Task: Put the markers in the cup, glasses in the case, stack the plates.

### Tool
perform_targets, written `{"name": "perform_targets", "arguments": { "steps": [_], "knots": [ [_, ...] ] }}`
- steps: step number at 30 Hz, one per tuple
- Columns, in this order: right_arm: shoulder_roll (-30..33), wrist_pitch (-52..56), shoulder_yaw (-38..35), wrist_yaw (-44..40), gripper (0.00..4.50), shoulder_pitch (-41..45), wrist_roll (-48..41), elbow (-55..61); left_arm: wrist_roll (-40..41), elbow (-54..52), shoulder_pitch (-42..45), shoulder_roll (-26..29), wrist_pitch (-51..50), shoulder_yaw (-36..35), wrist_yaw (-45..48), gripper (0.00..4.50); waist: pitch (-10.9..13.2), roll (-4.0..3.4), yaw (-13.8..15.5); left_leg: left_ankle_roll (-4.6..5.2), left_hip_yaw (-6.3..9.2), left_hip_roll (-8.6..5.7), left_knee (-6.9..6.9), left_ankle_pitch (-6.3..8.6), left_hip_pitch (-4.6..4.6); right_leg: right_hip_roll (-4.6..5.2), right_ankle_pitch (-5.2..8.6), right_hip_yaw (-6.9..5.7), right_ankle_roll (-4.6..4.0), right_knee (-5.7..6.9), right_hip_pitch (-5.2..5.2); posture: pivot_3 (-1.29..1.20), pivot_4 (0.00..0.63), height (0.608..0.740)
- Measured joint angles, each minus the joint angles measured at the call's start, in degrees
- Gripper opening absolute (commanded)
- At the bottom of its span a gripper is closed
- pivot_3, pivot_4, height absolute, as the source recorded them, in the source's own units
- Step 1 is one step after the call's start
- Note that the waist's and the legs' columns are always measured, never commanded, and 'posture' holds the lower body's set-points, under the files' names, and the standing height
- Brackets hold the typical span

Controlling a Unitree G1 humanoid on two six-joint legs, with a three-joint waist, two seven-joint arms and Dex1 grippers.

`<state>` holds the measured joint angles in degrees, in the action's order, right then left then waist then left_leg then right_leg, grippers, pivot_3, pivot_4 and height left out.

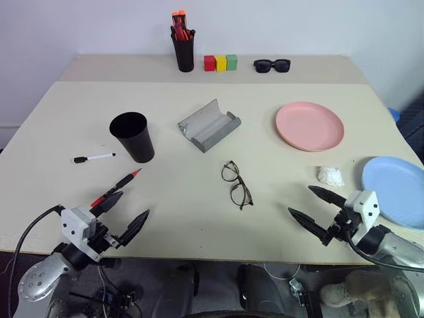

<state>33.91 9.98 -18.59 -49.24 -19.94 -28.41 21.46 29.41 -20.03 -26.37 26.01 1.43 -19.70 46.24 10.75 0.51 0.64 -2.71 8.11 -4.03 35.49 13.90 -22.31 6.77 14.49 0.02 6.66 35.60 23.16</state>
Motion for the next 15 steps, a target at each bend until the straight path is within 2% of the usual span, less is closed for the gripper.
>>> {"name": "perform_targets", "arguments": {
  "steps": [6,15],
  "knots": [
    [0.04,1.8,0.49,1.43,4.35,2.45,-1.12,1.87,-0.62,4.51,1.95,1.11,1.72,-0.81,1.2,4.5,-0.04,-0.02,0.08,0.0,-0.01,0.01,0.29,0.0,0.0,-0.01,-0.01,-0.02,-0.02,0.09,-0.09,0.0,0.15,0.74],
    [-0.52,3.35,1.58,2.72,4.35,4.19,-1.4,1.8,-0.66,-0.08,2.97,0.81,-0.73,1.17,-1.41,4.5,-0.1,0.11,0.14,0.05,0.0,0.02,0.36,0.04,-0.06,0.01,-0.06,-0.01,-0.03,0.06,-0.09,0.0,0.15,0.74]
  ]
}}
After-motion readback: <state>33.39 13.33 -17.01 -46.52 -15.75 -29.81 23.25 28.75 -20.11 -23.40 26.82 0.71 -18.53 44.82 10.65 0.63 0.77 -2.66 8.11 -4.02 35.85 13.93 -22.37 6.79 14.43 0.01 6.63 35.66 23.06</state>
